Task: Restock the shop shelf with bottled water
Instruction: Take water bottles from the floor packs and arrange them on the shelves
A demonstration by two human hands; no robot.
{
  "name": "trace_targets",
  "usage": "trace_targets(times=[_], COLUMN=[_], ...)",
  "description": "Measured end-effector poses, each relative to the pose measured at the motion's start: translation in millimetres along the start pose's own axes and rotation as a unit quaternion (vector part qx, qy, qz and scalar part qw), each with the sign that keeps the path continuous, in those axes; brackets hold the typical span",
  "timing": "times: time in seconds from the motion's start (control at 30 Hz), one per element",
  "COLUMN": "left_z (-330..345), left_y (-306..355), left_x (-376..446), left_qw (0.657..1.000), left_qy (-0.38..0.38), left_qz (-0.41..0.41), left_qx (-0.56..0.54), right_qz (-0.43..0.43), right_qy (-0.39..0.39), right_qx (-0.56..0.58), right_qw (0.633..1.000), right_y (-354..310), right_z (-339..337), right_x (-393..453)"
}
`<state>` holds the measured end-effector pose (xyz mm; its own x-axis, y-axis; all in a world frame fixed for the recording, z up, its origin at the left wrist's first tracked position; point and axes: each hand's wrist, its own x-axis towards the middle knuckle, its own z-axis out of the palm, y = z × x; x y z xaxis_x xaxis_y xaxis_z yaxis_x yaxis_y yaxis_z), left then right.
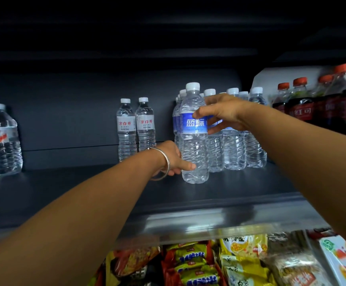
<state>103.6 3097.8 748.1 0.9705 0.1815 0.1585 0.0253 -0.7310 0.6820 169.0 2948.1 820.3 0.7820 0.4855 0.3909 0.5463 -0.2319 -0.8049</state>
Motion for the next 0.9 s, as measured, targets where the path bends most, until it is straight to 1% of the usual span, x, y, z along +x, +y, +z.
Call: trace_targets(times=[0.2,0.33,0.47,0.57,0.6,0.63,0.67,0.73,0.77,0.83,0.9], left_z=[2.9,6.3,9.2,10.3,10.6,10.6,10.8,10.4,10.3,14.0,23.7], left_y=[5.0,7.8,7.0,7.7,8.9,10.7,13.7,19.2,21.7,26.6,32.4], left_x=[-5.6,-9.4,-9.8,-11.6,-13.7,-16.6,-20.1,-28.9,-33.7,-45.6,-63.7], left_qw=[0.999,0.997,0.994,0.992,0.990,0.987,0.983,0.977,0.974,0.967,0.956], left_qy=[0.016,0.042,0.062,0.068,0.067,0.064,0.061,0.073,0.087,0.126,0.151], left_qz=[0.000,0.002,-0.003,-0.004,-0.007,-0.010,-0.013,-0.003,0.008,0.052,0.119], left_qx=[0.036,0.059,0.086,0.110,0.127,0.149,0.172,0.202,0.207,0.214,0.223], right_qz=[0.003,-0.008,-0.015,-0.017,-0.018,-0.023,-0.028,-0.033,-0.034,-0.020,-0.004], right_qy=[-0.002,-0.005,0.012,0.024,0.040,0.059,0.076,0.076,0.067,0.051,0.048], right_qx=[0.017,0.021,0.046,0.017,-0.016,-0.073,-0.159,-0.341,-0.400,-0.463,-0.505], right_qw=[1.000,1.000,0.999,0.999,0.999,0.995,0.984,0.936,0.913,0.884,0.862], right_y=[-1.5,-1.2,2.6,9.3,12.1,14.4,15.6,17.6,18.0,19.1,22.1], right_z=[0.3,2.5,4.7,5.9,5.3,3.5,0.7,-4.5,-6.9,-10.2,-10.6], right_x=[-7.1,-12.0,-15.4,-18.3,-20.6,-24.6,-30.7,-47.4,-57.8,-80.9,-105.9])
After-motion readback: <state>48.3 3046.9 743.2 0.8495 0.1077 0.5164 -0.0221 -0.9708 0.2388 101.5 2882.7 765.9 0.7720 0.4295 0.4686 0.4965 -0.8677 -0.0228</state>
